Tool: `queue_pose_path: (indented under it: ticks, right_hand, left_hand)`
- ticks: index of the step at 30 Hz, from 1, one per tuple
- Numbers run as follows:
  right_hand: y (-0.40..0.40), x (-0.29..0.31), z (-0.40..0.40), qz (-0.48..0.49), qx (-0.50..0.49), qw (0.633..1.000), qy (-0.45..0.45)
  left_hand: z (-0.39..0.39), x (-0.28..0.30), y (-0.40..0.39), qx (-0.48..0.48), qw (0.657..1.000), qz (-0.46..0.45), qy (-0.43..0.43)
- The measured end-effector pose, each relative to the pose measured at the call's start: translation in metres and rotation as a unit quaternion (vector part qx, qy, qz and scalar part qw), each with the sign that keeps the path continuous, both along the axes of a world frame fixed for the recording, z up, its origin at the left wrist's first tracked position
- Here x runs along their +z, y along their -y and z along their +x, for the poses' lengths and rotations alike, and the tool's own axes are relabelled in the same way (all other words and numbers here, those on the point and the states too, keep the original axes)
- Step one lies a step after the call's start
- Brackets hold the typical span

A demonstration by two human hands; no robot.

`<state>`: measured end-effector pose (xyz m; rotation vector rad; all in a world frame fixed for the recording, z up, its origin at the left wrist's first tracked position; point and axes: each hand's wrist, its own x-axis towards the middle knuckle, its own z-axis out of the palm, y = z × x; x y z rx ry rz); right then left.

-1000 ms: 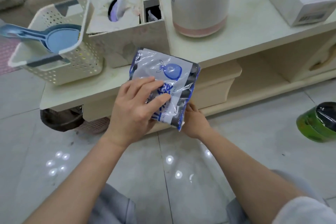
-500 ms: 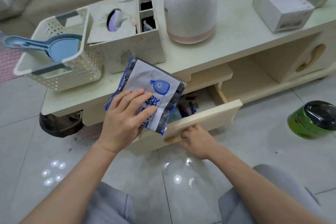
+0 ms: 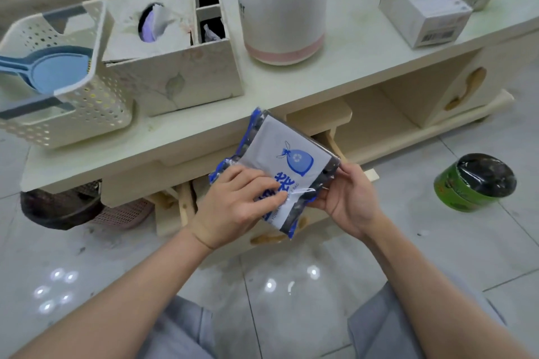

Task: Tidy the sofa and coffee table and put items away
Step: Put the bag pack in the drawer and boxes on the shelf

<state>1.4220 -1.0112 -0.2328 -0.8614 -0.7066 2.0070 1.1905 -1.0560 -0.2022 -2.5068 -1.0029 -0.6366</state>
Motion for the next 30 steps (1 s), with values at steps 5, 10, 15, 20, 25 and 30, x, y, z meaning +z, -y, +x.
queue_pose_path:
  ticks: [5, 10, 15, 20, 25, 30]
  right_hand:
    - [-0.004, 0.000, 0.006, 0.072, -0.018, 0.982, 0.173]
    - [-0.014, -0.009, 0.017, 0.038, -0.073, 0.915, 0.394]
    - [-0.045, -0.007, 0.021, 0.087, -0.076, 0.869, 0.482]
    - [-0.077, -0.021, -0.019, 0.181, 0.072, 0.775, 0.601]
    - [-0.076, -0.031, -0.024, 0.246, 0.126, 0.633, 0.723]
    - [-0.040, -0.037, 0.003, 0.314, -0.017, 0.557, 0.769]
  left_hand:
    - [-0.006, -0.016, -0.012, -0.016, 0.998, -0.060, -0.005]
    - [-0.009, -0.033, -0.012, 0.158, 0.935, -0.306, -0.085]
    - [-0.004, -0.045, -0.004, 0.227, 0.840, -0.473, -0.138]
    - [0.003, -0.050, 0.002, 0.218, 0.831, -0.494, -0.134]
    - [-0.001, -0.048, -0.002, 0.220, 0.875, -0.405, -0.148]
    - [-0.005, -0.039, -0.012, 0.319, 0.888, -0.311, -0.115]
